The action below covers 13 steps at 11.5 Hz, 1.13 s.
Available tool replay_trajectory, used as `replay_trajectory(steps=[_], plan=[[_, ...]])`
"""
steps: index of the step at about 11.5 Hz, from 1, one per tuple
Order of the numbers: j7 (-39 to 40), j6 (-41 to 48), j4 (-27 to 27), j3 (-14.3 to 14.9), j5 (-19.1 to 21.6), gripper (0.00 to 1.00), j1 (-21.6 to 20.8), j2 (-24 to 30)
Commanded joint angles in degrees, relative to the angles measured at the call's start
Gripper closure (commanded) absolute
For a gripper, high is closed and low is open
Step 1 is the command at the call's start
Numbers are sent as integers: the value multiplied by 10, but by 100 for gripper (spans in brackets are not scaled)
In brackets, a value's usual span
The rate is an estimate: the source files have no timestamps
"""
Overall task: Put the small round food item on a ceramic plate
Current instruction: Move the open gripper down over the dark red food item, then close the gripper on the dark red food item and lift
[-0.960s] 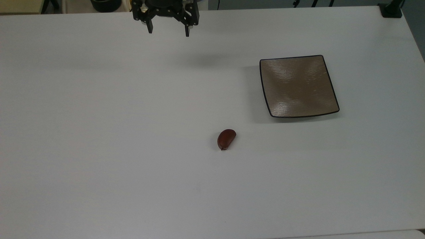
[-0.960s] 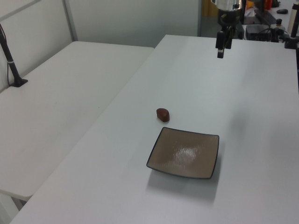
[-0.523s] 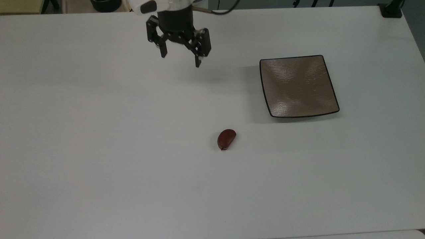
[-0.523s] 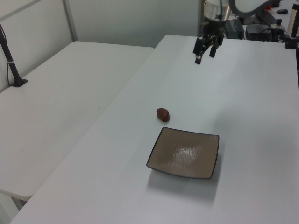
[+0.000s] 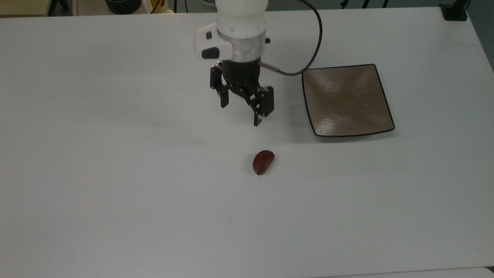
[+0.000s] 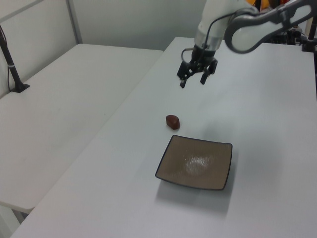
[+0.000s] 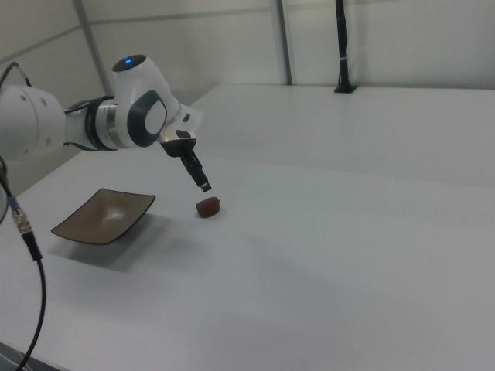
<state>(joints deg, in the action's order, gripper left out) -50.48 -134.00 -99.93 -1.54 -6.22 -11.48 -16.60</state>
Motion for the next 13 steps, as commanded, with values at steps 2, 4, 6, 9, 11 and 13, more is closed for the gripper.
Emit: replay_trajectory(steps=[2, 4, 6, 9, 11, 13], plan=[[-99, -12, 105, -9, -47, 0, -8, -123], [-102, -74, 105, -20, -44, 0, -8, -156], [-103, -80, 109, -27, -48, 0, -9, -185], [-103, -80, 127, -36, -49, 0, -9, -212], [-100, -80, 127, -38, -50, 71, -10, -212], [-85, -80, 127, -38, -52, 100, -10, -211]])
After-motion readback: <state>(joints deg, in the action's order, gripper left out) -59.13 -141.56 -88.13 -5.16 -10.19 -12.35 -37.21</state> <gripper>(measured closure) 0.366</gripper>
